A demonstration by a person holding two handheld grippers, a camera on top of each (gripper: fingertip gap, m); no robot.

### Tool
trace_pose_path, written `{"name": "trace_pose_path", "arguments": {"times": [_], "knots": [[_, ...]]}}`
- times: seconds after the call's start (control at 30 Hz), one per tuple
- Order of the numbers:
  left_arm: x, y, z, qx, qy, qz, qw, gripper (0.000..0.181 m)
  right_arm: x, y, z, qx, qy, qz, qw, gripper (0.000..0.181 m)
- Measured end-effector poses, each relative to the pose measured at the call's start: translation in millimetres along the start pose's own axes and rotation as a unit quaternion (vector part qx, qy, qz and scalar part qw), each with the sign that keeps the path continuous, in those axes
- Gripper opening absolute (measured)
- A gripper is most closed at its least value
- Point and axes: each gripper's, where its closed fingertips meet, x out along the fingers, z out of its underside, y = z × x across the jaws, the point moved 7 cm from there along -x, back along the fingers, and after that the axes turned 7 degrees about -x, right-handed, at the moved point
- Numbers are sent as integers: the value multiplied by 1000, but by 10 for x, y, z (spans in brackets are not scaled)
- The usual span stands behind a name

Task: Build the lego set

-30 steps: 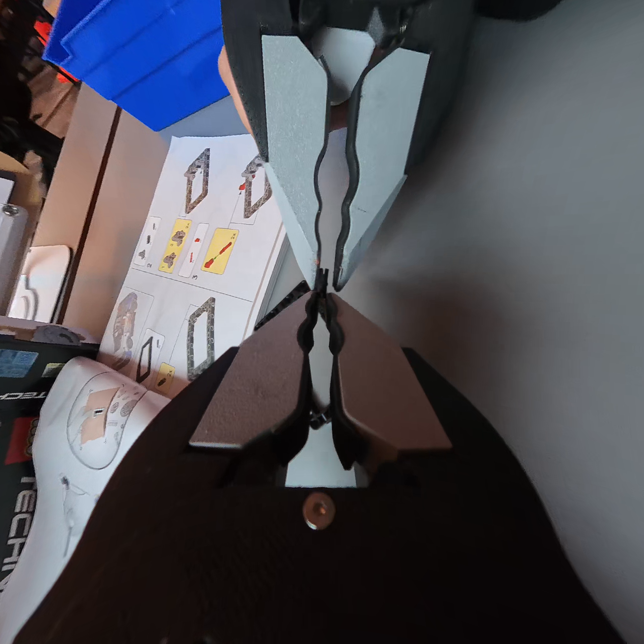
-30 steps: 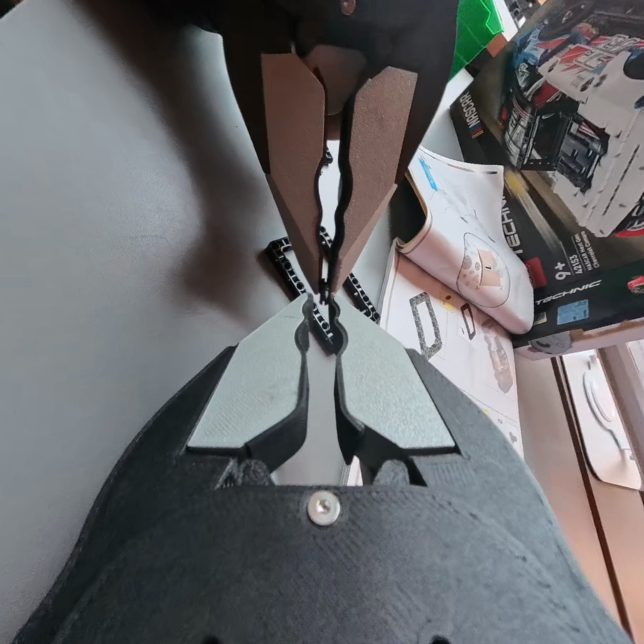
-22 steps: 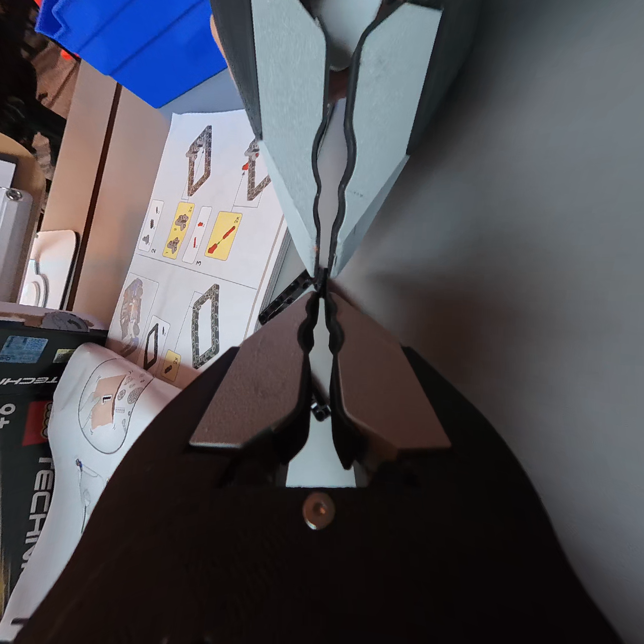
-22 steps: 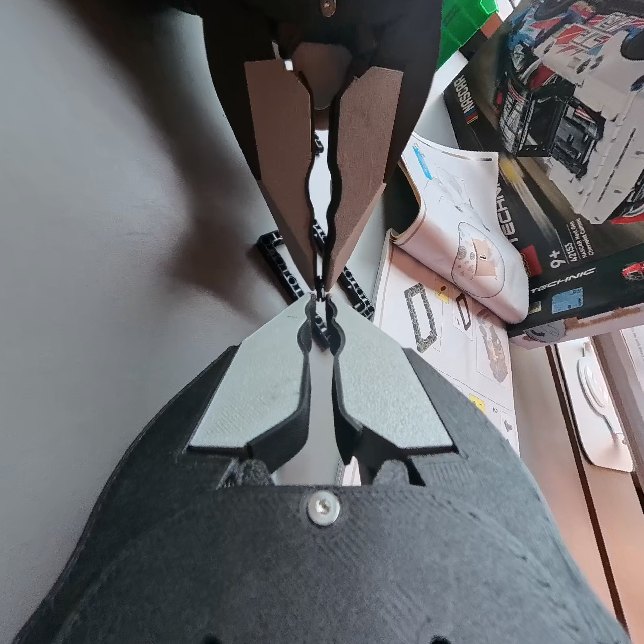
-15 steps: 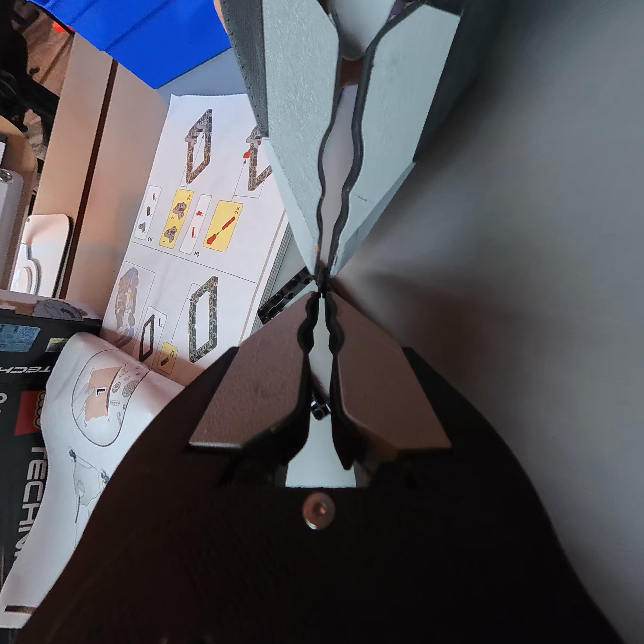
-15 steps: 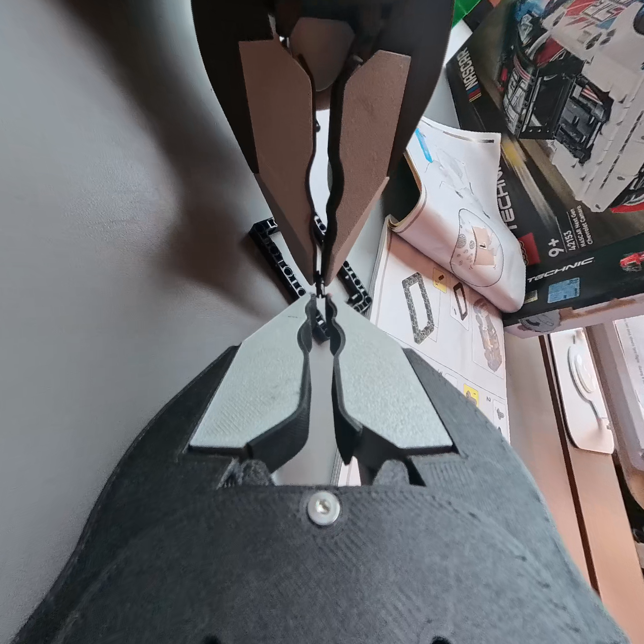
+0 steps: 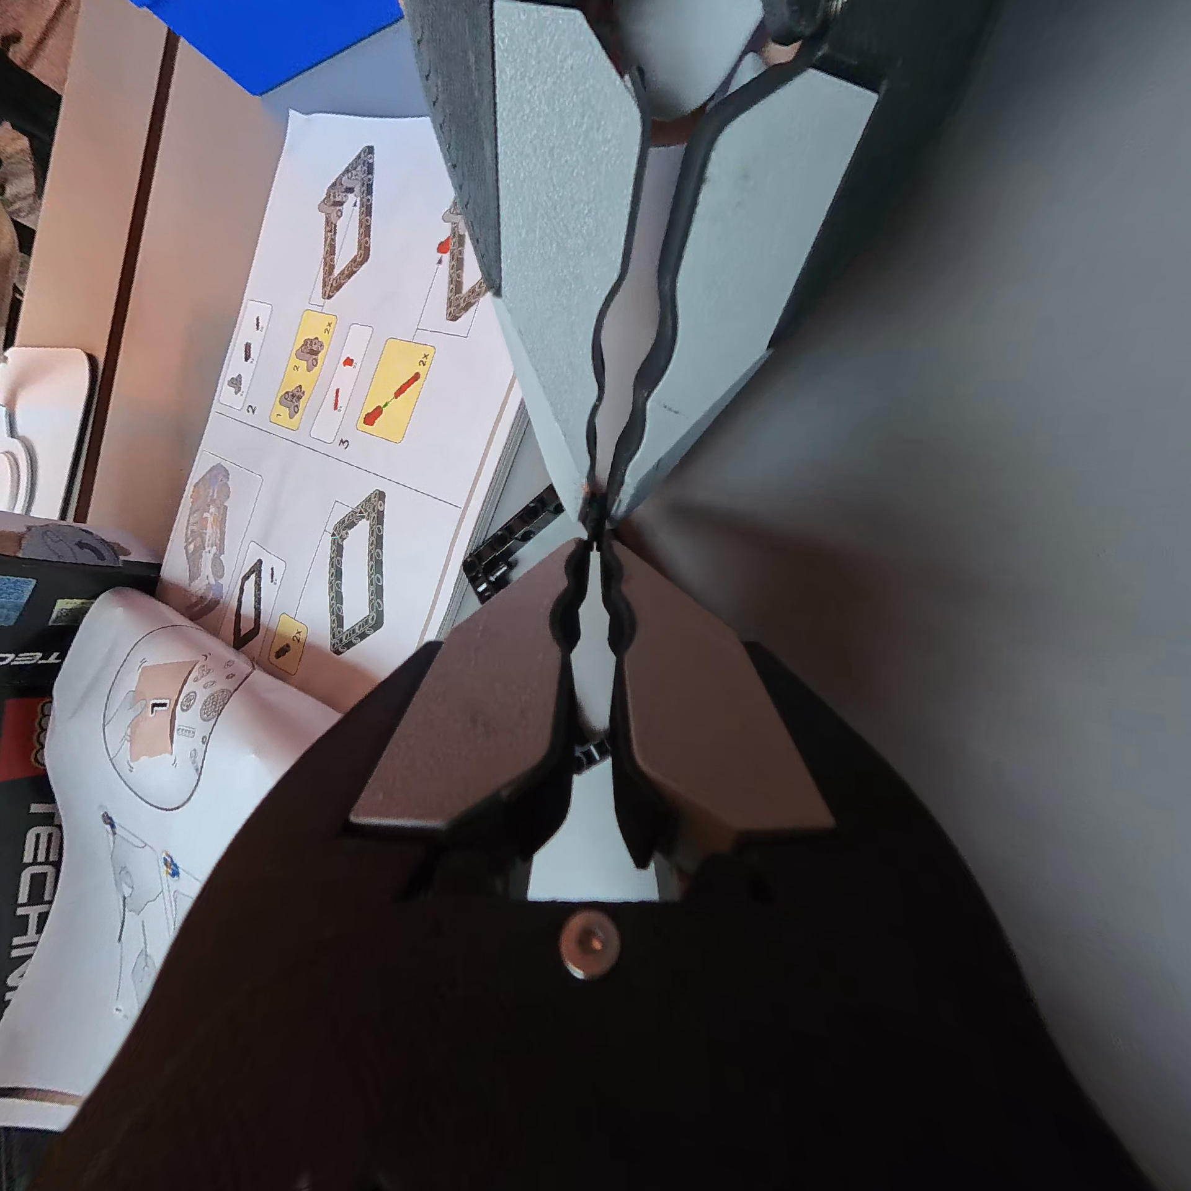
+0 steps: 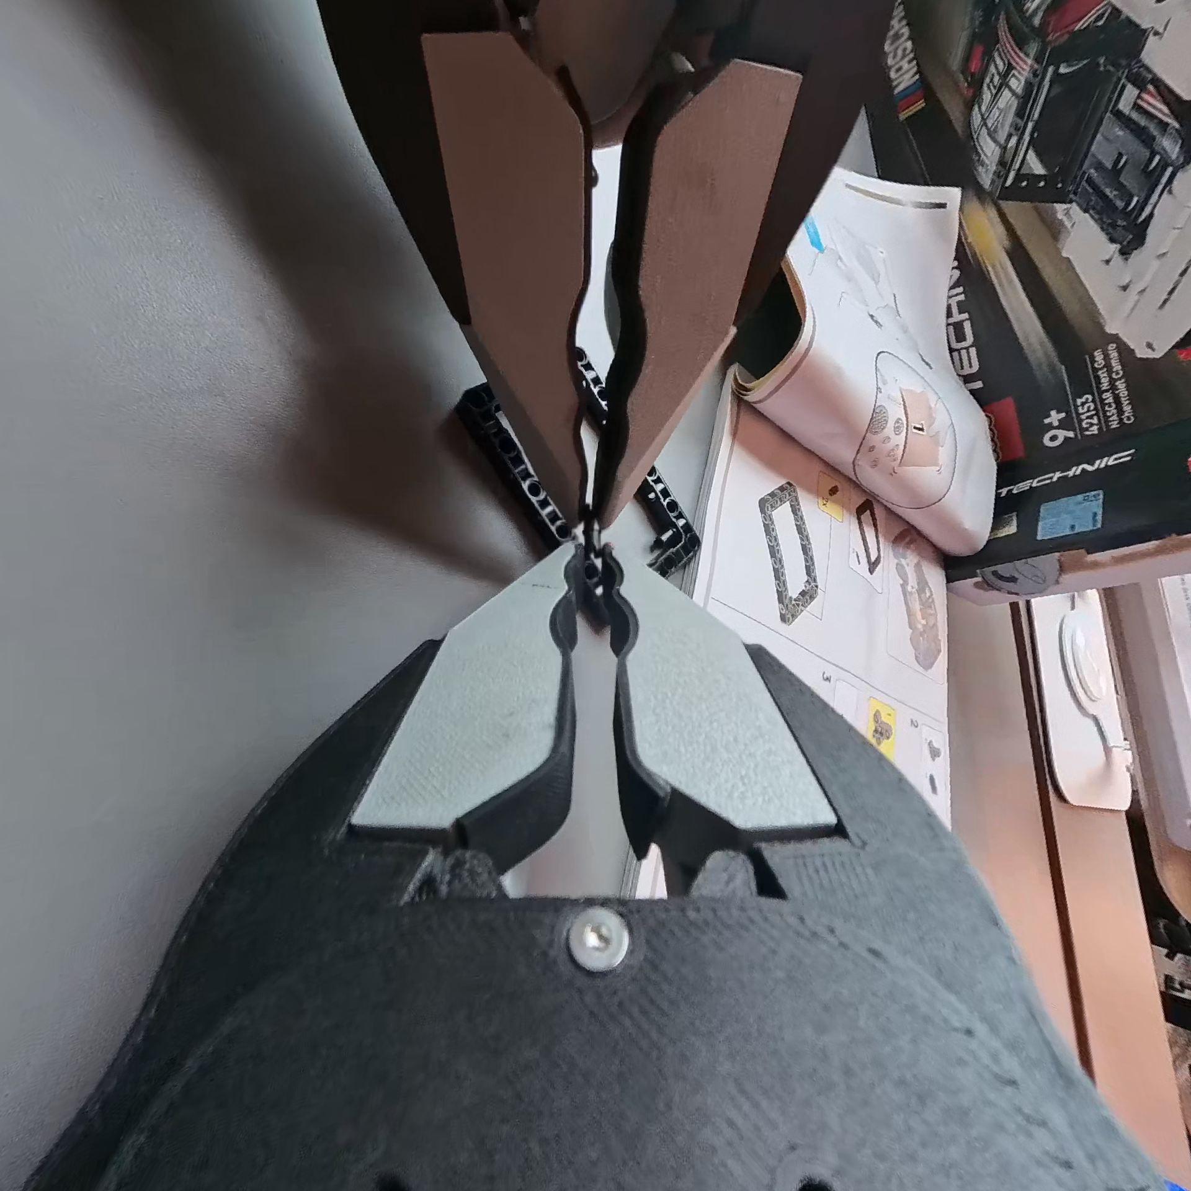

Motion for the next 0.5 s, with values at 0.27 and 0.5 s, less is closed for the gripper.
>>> {"name": "trace_pose_path", "arguments": {"times": [0.27,0.5], "knots": [[0,-20,7,-6,-5,-5,1000,2,1,14,17,5,-9,3,1000,0],[6,-22,19,-9,-13,-6,1000,2,3,10,9,8,-5,0,1000,2]]}}
